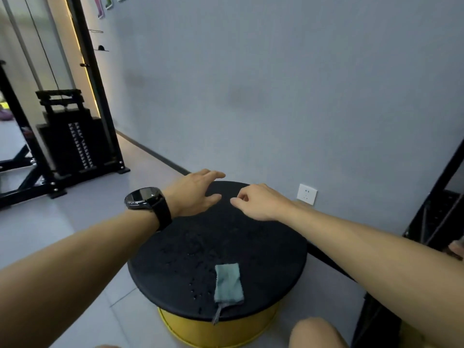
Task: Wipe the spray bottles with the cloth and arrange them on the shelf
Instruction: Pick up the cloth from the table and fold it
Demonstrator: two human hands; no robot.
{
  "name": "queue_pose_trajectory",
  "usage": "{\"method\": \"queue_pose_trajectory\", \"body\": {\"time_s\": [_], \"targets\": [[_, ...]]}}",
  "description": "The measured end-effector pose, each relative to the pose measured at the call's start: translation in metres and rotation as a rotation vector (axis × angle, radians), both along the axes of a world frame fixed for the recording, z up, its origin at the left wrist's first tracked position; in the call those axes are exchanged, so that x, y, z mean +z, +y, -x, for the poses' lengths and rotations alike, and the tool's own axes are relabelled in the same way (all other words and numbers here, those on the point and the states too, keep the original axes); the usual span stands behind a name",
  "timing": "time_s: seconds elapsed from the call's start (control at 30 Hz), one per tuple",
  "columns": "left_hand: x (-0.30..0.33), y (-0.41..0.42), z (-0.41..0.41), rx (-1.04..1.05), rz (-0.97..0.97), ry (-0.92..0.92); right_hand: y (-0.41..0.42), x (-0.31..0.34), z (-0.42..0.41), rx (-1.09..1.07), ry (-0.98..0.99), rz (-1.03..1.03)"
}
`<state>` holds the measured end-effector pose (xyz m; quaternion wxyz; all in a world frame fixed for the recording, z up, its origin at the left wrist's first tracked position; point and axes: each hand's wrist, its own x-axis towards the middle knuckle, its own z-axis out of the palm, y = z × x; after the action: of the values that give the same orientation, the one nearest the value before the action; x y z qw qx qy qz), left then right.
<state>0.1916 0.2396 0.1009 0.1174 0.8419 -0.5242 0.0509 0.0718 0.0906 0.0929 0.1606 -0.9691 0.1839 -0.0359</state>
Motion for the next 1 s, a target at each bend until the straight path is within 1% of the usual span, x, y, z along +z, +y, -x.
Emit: {"method": "queue_pose_trajectory", "body": {"time_s": [0.27, 0.4, 0.53, 0.8, 1.0], "targets": [[-0.054, -0.009, -0.021, 0.026, -0.07, 0.086, -0.012, -0.053, -0.021, -0.014, 0.107, -0.07], [-0.092, -0.013, -0.032, 0.036, -0.106, 0.134, -0.018, -0.085, -0.03, -0.009, 0.142, -0.116], [-0.135, -0.015, -0.041, 0.065, -0.128, 0.223, -0.026, -0.122, -0.036, -0.021, 0.197, -0.158], [-0.204, -0.022, -0.054, 0.08, -0.24, 0.345, -0.044, -0.185, -0.049, -0.041, 0.327, -0.215], [-0.242, -0.031, -0.058, 0.072, -0.319, 0.39, -0.049, -0.217, -0.058, -0.01, 0.393, -0.239]]}}
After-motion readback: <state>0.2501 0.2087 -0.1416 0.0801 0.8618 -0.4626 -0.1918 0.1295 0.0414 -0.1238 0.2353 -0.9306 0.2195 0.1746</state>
